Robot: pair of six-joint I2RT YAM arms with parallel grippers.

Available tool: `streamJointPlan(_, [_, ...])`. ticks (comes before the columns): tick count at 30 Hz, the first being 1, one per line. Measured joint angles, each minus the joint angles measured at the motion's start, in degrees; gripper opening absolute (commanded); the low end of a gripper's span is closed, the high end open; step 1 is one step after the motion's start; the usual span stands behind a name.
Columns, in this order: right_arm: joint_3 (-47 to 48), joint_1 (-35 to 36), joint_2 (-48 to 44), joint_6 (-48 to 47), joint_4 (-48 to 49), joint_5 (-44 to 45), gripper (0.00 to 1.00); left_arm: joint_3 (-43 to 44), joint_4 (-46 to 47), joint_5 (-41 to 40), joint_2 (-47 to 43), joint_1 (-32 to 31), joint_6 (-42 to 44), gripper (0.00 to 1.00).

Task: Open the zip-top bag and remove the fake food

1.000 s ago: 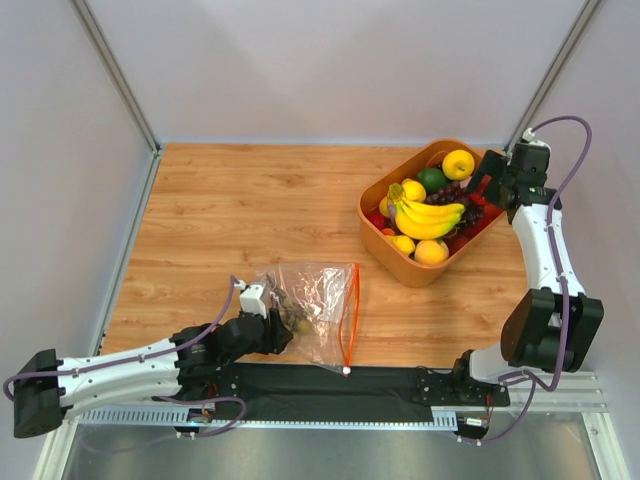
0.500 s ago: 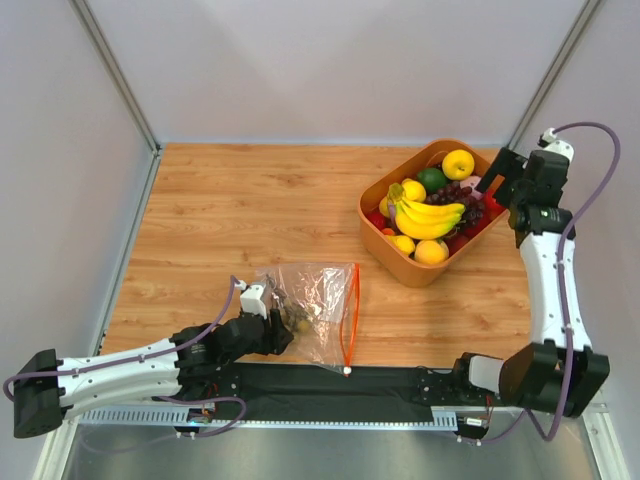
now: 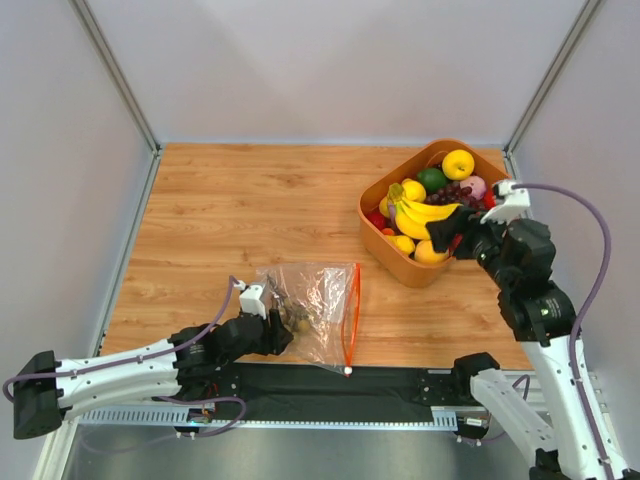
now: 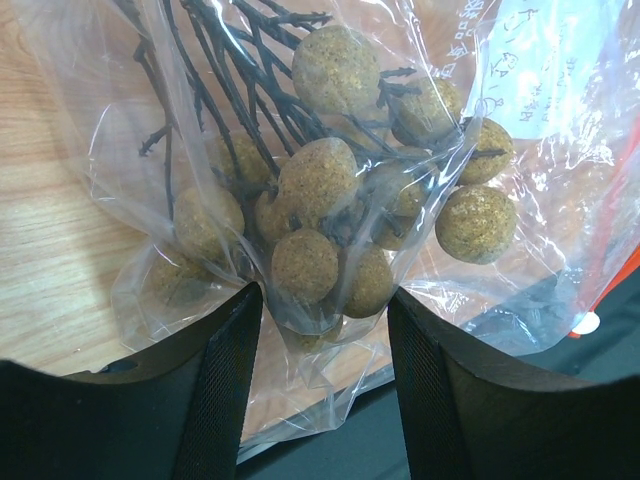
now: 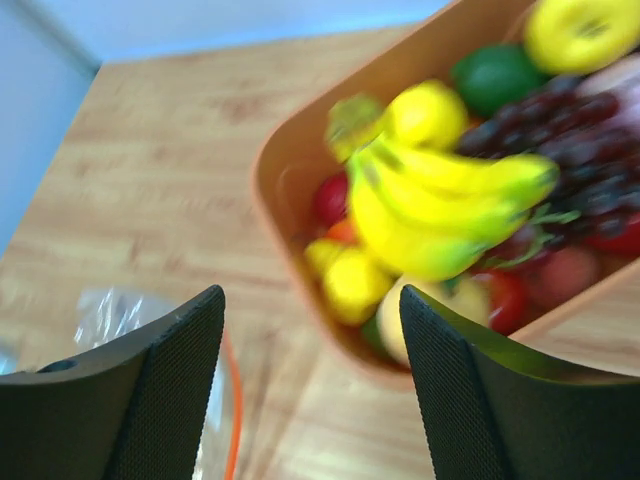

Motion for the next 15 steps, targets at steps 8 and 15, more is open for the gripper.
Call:
streamJointPlan(8, [-10.43,21.35,-8.35,3.91,-7.26,-3.65,0.57,0.00,-0.39,0.00,-0.44,0.00,-0.02,0.60])
streamJointPlan(15, [-18.03,38.32,-9.90,9.07,-7.28,-2.54,0.57,0.00,-1.60,0.00,-0.90,0.00,-0.04,0.60])
